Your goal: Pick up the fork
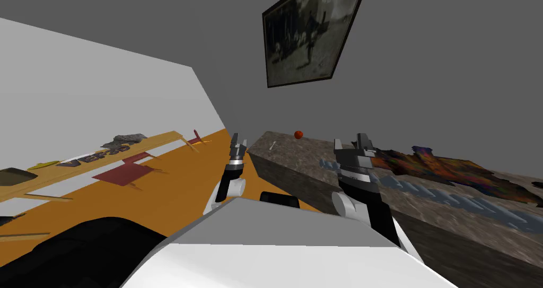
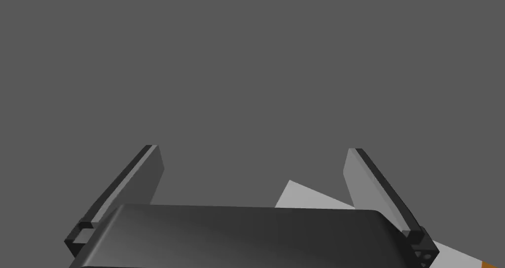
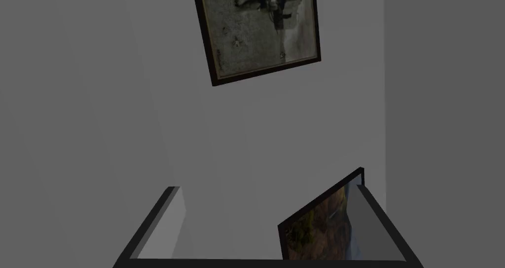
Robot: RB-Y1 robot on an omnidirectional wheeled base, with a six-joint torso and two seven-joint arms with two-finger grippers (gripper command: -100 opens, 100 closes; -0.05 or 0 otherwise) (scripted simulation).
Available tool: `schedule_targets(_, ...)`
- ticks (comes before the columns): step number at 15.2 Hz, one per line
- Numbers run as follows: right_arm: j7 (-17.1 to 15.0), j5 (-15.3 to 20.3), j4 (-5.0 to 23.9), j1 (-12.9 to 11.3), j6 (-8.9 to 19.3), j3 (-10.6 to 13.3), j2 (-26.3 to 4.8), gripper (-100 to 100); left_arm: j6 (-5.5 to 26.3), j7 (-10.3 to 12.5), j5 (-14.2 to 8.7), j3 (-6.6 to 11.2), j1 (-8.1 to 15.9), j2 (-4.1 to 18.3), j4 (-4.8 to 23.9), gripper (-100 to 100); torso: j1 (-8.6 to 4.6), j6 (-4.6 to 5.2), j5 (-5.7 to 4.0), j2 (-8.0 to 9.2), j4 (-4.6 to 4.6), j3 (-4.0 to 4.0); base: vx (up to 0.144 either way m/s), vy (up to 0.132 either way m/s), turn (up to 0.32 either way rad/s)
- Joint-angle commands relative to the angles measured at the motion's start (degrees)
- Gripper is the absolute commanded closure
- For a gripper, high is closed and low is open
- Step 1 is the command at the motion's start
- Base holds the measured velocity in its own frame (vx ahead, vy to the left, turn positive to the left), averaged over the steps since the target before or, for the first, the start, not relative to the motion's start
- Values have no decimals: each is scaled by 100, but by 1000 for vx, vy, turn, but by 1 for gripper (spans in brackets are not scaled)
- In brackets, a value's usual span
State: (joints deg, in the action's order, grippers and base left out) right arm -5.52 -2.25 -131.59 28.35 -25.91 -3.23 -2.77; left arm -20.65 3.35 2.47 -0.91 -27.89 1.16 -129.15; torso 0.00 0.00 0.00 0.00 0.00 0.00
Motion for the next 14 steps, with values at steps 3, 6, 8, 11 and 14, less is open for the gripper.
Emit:
schedule_targets(3, 0, 0, 0, -1, 0, 0, 0, 0, -70, -58, 113, 52, -115, 375, 30, -100, 9, 2, 1, 11, 2, 6, -33, 23, -126)
schedule_targets(6, 0, 0, 0, -1, 0, 0, -1, 0, -171, -145, 278, 127, -280, 782, 80, -100, 23, 1, 5, 23, 5, 13, -56, 51, -159)
schedule_targets(8, 0, 0, 0, -1, 0, 0, -1, 0, -235, -202, 384, 173, -385, 1001, 114, -100, 25, 2, 5, 25, 5, 14, -53, 49, -196)
schedule_targets(11, 0, 0, 0, -2, 0, 0, -1, 0, -307, -267, 503, 225, -502, 1364, 154, -100, 29, 4, 6, 32, 6, 18, -72, 56, -211)
schedule_targets(14, 0, 0, 0, -2, 0, 0, -1, 0, -385, -340, 635, 281, -630, 1682, 200, -100, 24, 4, 5, 25, 5, 14, -49, 40, -163)
